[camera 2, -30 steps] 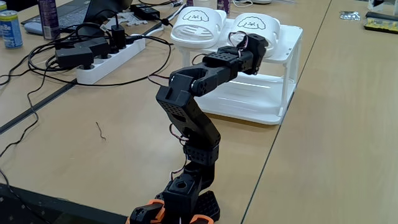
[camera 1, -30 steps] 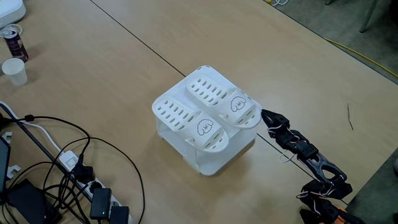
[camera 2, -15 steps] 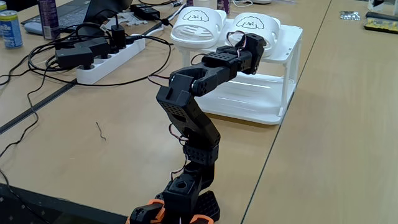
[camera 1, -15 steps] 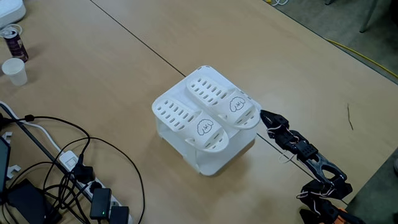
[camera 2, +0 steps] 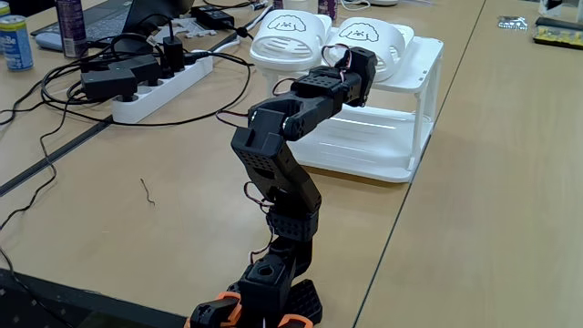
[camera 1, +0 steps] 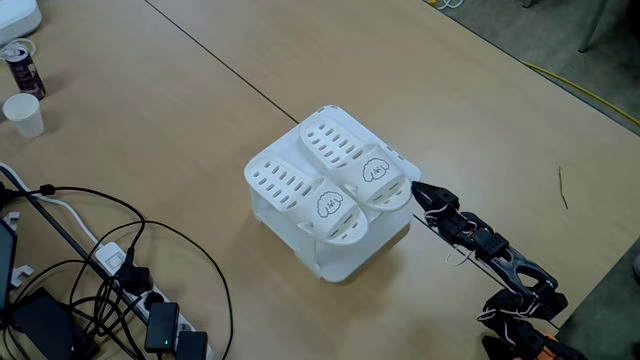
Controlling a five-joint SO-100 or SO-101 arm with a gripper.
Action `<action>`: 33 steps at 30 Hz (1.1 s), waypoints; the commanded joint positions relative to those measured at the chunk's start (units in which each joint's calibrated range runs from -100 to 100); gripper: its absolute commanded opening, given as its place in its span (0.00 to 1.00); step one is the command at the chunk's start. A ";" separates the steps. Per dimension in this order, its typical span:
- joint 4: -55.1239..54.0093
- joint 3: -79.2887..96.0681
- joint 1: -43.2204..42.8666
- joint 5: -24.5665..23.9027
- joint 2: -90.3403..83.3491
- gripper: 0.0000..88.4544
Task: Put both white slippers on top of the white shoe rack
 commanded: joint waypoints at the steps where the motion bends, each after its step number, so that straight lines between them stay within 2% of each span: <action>1: -0.59 -1.82 0.52 0.47 -1.02 0.01; 19: 0.10 2.69 -0.22 0.47 -13.89 0.01; 23: 0.45 7.29 -3.43 0.47 -19.78 0.01; 28: 9.42 9.10 -7.54 0.47 -25.50 0.01; 33: 10.63 11.89 -7.79 0.47 -27.35 0.01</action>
